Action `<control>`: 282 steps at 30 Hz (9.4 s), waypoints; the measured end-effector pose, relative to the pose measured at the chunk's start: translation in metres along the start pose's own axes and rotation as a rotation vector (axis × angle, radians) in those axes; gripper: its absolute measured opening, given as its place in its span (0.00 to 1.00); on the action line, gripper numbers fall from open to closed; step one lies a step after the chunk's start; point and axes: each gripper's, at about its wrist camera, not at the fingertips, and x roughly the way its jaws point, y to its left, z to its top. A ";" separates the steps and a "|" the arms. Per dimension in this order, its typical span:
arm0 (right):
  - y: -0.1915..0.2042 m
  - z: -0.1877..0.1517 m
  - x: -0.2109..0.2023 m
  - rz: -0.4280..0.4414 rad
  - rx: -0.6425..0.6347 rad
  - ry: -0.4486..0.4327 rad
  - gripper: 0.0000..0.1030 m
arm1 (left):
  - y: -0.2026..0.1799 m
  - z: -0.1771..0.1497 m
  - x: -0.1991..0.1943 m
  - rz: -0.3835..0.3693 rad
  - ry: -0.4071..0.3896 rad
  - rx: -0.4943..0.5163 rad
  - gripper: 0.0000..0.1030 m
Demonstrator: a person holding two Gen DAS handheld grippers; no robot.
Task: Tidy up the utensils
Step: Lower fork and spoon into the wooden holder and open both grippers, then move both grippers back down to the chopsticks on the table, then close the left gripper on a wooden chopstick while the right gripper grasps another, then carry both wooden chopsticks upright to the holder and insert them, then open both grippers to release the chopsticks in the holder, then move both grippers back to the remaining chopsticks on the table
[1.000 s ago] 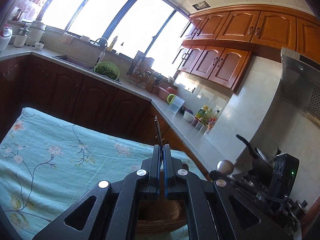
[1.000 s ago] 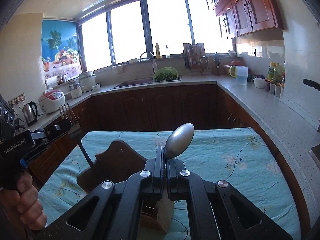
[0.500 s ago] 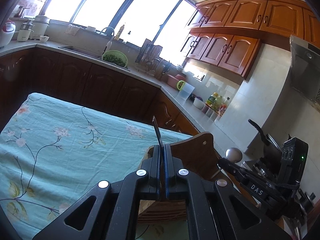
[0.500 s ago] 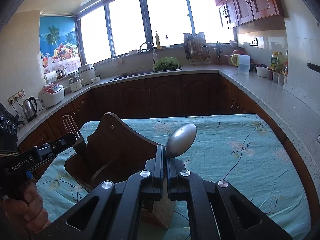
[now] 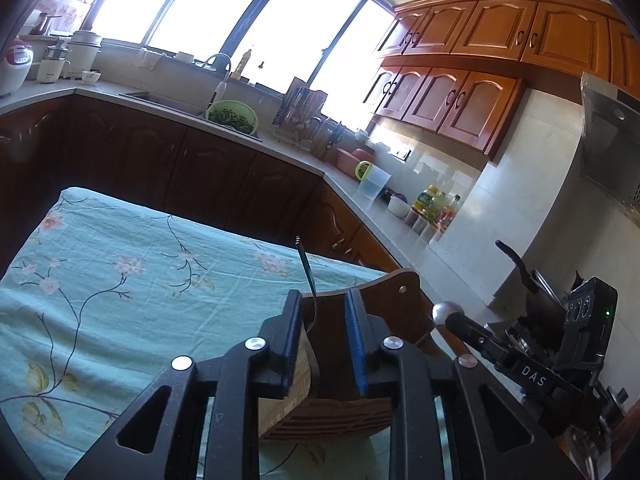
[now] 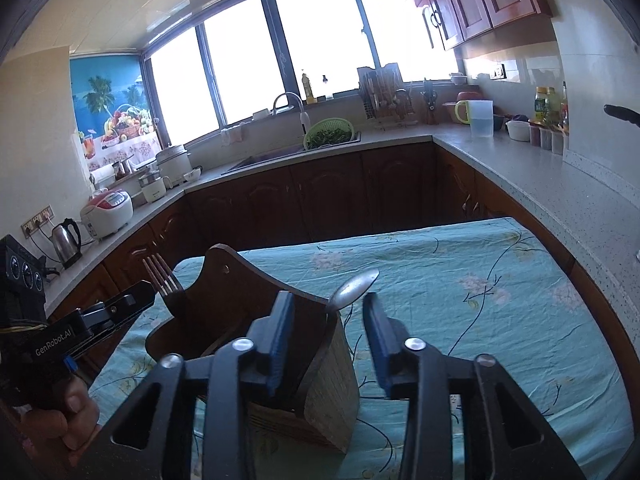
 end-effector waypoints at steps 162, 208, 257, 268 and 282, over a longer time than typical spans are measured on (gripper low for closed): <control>0.023 0.071 -0.151 0.033 0.045 -0.287 0.05 | -0.098 0.049 -0.190 0.090 -0.167 0.175 0.03; -0.006 0.036 -0.051 0.013 0.133 -0.167 0.84 | -0.045 0.016 -0.041 0.182 -0.080 0.097 0.59; -0.027 -0.153 -0.142 -0.147 0.153 0.060 0.97 | -0.074 -0.121 -0.181 0.325 0.152 0.116 0.81; -0.026 -0.153 -0.106 -0.176 0.091 0.183 0.67 | -0.083 -0.125 -0.134 0.320 0.328 0.170 0.62; -0.037 -0.146 -0.049 -0.211 0.064 0.339 0.37 | -0.087 -0.123 -0.063 0.297 0.515 0.198 0.31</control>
